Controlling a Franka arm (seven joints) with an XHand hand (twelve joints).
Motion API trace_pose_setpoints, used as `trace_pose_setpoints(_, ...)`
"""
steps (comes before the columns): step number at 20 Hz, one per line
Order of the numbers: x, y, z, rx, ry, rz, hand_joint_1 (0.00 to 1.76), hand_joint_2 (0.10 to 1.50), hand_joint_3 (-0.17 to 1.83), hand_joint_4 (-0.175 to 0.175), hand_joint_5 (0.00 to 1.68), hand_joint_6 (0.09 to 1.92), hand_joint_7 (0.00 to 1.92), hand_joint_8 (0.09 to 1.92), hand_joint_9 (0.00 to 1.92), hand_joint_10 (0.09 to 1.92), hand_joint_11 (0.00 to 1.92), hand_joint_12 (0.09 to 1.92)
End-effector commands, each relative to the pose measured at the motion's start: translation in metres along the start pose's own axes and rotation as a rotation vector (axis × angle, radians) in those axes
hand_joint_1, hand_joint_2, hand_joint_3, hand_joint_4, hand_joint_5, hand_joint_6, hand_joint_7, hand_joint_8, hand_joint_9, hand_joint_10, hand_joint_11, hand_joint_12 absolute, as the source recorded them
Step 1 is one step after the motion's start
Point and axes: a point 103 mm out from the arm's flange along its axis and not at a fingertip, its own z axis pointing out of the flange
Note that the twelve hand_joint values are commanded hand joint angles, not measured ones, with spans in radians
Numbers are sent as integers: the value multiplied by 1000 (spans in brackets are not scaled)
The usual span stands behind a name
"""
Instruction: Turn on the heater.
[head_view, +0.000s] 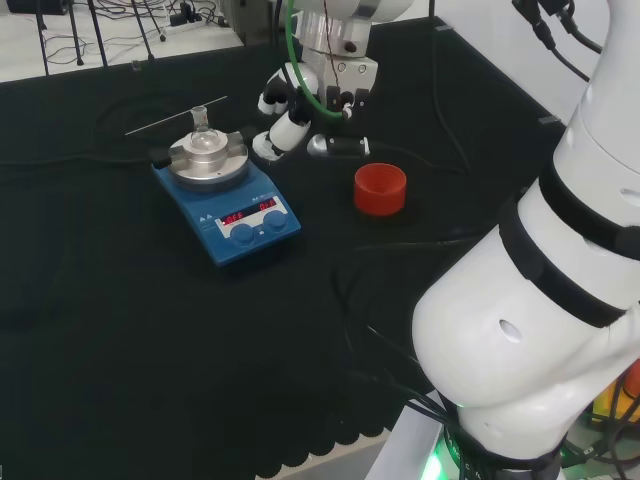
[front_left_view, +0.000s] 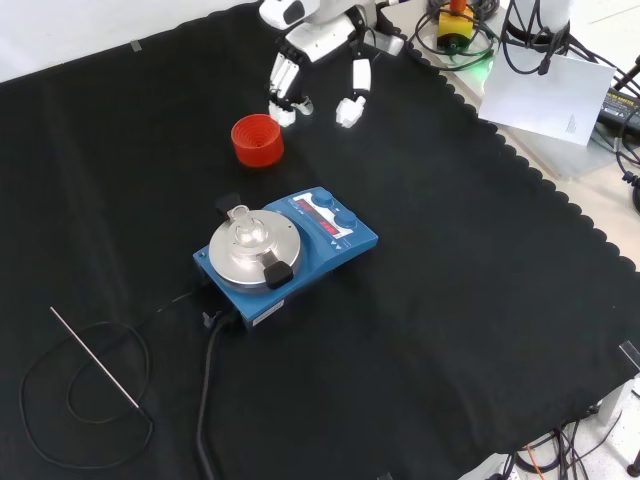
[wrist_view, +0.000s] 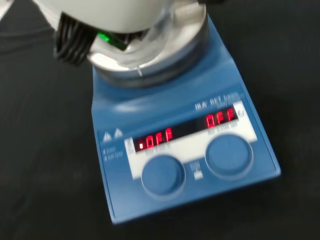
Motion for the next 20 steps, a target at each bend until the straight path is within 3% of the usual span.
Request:
trace_pose_setpoints(1, 0, -18, 10, 104, -69, 11, 1046, 589, 641, -98, 366, 109, 1126, 921, 1273, 689, 1135, 1014)
trace_pose_setpoints(4, -2, -23, 14, 137, -90, 17, 1099, 630, 617, -115, 377, 92, 1314, 1038, 1460, 819, 1546, 918)
trace_pose_setpoints(9, -6, -32, 20, 174, -121, 17, 1185, 670, 635, -125, 446, 108, 1509, 1232, 1647, 1045, 1803, 1083)
trace_pose_setpoints(13, -5, -37, 26, 228, -158, 15, 1292, 689, 707, -124, 477, 140, 1548, 1398, 1687, 1168, 1758, 1153)
trace_pose_setpoints(17, 1, -36, 37, 374, -196, 3, 1382, 677, 823, -103, 413, 162, 1551, 1507, 1693, 1241, 1662, 1214)
trace_pose_setpoints(20, 6, -34, 46, 440, -212, -8, 1398, 662, 885, -83, 330, 135, 1556, 1531, 1694, 1260, 1634, 1235)
